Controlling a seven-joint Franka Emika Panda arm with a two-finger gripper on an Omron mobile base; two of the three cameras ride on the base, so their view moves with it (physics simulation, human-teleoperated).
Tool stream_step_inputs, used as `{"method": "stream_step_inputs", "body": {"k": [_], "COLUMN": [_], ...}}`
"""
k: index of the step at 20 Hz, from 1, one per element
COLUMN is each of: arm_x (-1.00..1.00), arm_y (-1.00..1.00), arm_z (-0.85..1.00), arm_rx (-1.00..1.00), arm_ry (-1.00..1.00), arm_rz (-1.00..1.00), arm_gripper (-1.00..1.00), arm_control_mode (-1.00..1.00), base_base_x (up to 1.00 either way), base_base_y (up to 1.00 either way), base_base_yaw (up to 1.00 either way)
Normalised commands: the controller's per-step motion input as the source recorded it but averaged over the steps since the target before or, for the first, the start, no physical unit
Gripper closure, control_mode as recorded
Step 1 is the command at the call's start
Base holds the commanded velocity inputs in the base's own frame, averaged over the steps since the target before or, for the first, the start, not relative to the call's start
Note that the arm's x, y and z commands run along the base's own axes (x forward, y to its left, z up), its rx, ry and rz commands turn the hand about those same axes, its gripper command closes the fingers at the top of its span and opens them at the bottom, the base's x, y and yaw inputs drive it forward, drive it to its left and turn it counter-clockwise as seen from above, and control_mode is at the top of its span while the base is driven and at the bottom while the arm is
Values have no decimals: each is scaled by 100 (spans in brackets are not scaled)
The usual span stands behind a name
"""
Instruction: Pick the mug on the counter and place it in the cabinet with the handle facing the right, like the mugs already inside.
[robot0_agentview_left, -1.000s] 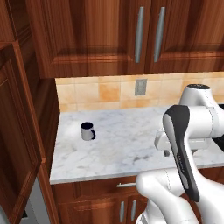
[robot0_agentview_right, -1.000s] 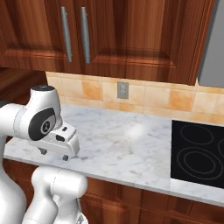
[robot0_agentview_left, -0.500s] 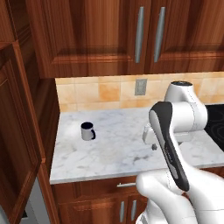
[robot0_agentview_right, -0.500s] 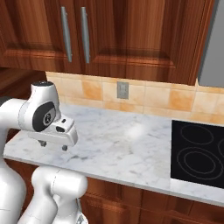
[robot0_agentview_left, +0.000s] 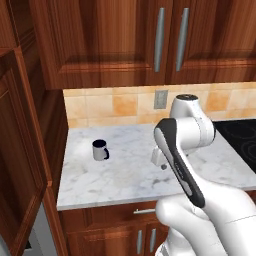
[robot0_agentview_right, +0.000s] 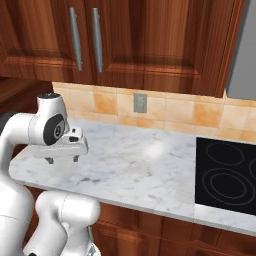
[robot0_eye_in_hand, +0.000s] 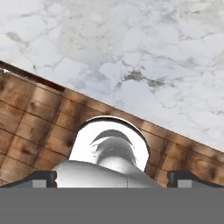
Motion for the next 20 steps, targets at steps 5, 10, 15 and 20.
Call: {"method": "stream_step_inputs", "body": {"k": [5, 10, 15, 20], "arm_x": [49, 74, 72, 63], "arm_y": [8, 1, 20, 74], "arm_z": [-56, -36, -18, -5], "arm_rx": [3, 23, 13, -8], "arm_ry": [-13, -16, -18, -1], "arm_rz": [34, 8, -5, -8], "arm_gripper": [-100, -100, -100, -100], "arm_control_mode": [-100, -100, -100, -100], "base_base_x": [0, 0, 0, 0], "base_base_y": [0, 0, 0, 0], "base_base_yaw": [0, 0, 0, 0]}}
